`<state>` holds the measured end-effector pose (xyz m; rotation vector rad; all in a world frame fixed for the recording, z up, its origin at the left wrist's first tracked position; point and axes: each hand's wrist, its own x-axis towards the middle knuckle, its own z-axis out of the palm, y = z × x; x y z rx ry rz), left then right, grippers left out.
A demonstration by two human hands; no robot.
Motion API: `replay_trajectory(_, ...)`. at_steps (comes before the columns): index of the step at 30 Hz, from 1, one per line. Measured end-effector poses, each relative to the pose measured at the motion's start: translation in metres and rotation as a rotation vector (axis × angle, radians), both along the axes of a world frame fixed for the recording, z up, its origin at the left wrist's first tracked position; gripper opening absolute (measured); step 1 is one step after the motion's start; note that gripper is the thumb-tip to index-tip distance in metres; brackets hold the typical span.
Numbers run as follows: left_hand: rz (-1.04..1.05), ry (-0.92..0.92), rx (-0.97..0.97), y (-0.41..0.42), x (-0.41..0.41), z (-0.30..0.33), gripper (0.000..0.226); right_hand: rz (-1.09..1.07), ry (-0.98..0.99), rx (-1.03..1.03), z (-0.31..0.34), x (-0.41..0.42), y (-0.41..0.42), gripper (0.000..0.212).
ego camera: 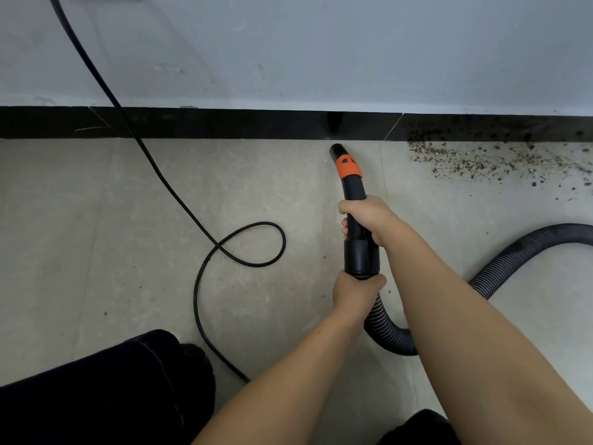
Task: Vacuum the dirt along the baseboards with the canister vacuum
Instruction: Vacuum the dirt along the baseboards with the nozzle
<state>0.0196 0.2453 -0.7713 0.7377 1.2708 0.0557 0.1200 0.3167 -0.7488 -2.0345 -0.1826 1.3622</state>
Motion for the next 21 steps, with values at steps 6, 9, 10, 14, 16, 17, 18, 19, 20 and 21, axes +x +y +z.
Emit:
replay_trajectory(6,0.076,0.000,-0.008,0.018,-0.007,-0.002,0.032,0.072,-0.003,0.017,-0.001,-0.013,0.025,0.009)
replay_trajectory(9,0.106,0.010,-0.009,0.026,-0.011,-0.006,0.026,0.113,-0.016,0.011,-0.005,-0.022,0.039,0.009)
replay_trajectory(10,0.117,0.014,-0.018,0.029,-0.012,-0.007,0.022,0.127,-0.022,0.008,-0.006,-0.025,0.042,0.009)
replay_trajectory(14,0.130,0.042,-0.056,0.029,-0.009,-0.012,0.022,0.144,-0.066,-0.002,-0.009,-0.030,0.045,0.011)
replay_trajectory(16,0.100,0.055,-0.063,0.026,-0.003,-0.010,0.027,0.114,-0.102,-0.022,-0.008,-0.023,0.040,0.011)
replay_trajectory(17,0.075,0.053,-0.074,0.023,0.001,-0.008,0.028,0.086,-0.116,-0.042,-0.007,-0.017,0.036,0.011)
replay_trajectory(18,0.044,0.043,-0.089,0.020,0.005,-0.005,0.029,0.053,-0.128,-0.067,-0.005,-0.011,0.031,0.011)
replay_trajectory(19,0.007,0.030,-0.106,0.017,0.009,-0.002,0.030,0.020,-0.137,-0.095,-0.002,-0.004,0.026,0.011)
replay_trajectory(20,-0.026,0.021,-0.122,0.014,0.012,0.002,0.030,-0.009,-0.143,-0.121,0.001,0.002,0.021,0.012)
replay_trajectory(21,-0.055,0.014,-0.139,0.012,0.016,0.006,0.030,-0.033,-0.150,-0.147,0.004,0.008,0.017,0.012)
